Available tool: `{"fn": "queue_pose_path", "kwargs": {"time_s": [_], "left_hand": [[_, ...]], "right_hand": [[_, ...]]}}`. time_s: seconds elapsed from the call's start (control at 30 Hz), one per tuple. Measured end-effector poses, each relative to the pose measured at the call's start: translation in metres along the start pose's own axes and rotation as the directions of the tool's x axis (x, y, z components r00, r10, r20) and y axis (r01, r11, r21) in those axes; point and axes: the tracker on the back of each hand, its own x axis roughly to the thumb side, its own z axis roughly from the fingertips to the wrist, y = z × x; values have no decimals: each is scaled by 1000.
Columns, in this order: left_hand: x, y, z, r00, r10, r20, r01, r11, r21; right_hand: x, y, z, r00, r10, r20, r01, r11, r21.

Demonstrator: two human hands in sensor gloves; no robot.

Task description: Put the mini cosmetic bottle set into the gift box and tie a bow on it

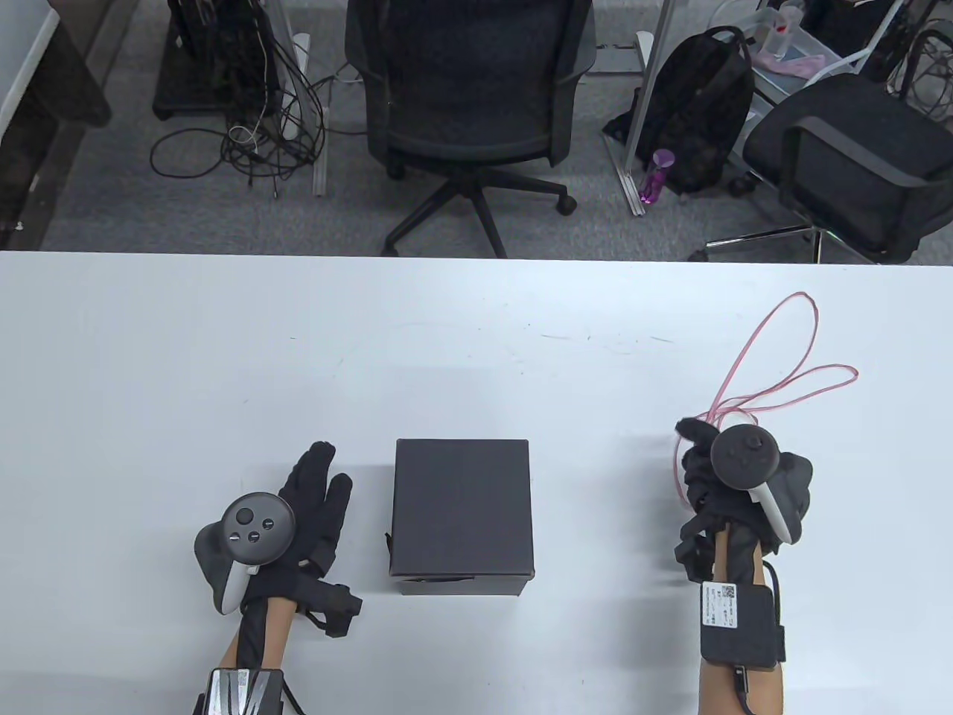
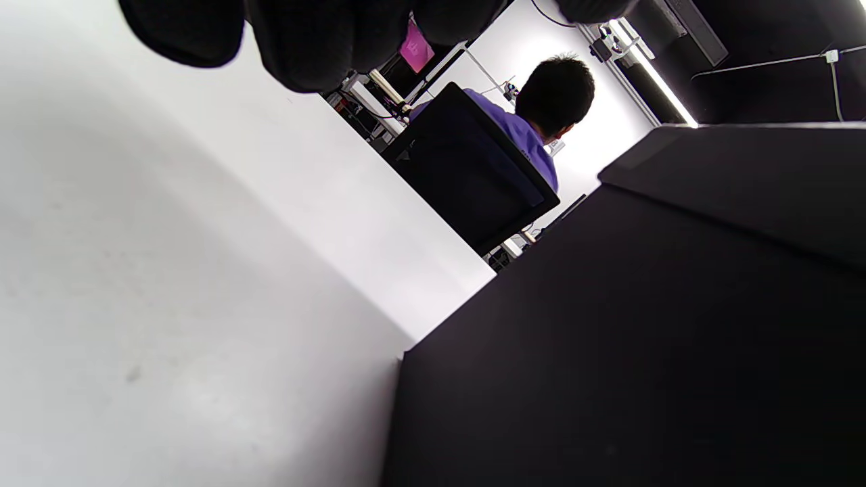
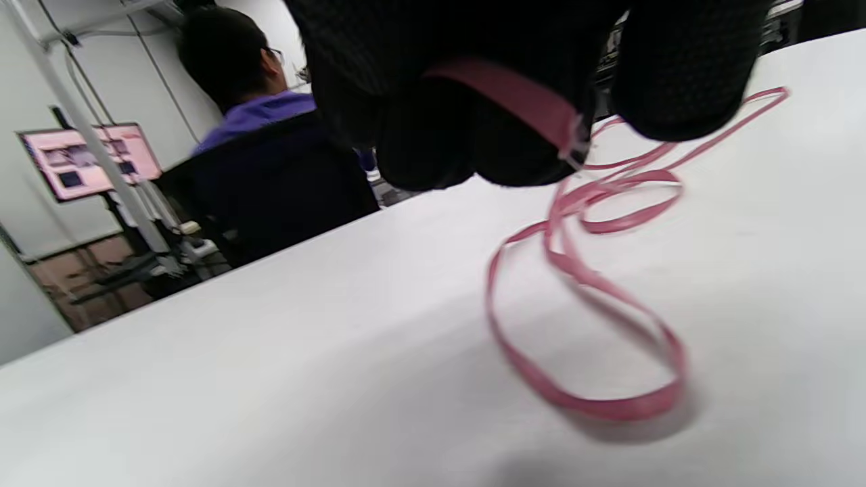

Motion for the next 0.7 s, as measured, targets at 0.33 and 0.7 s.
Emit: {"fn": "queue_pose_path", "kwargs": {"time_s": [0.33,0.7], "left_hand": [[17,2,5,996,55,76,-56,998,1],[36,2,12,985,68,161,-68,998,-7]], "right_hand": [[64,1,53,919,-258,298,245,966,81],[112,1,91,893,-36,448,94,990,-108]]}}
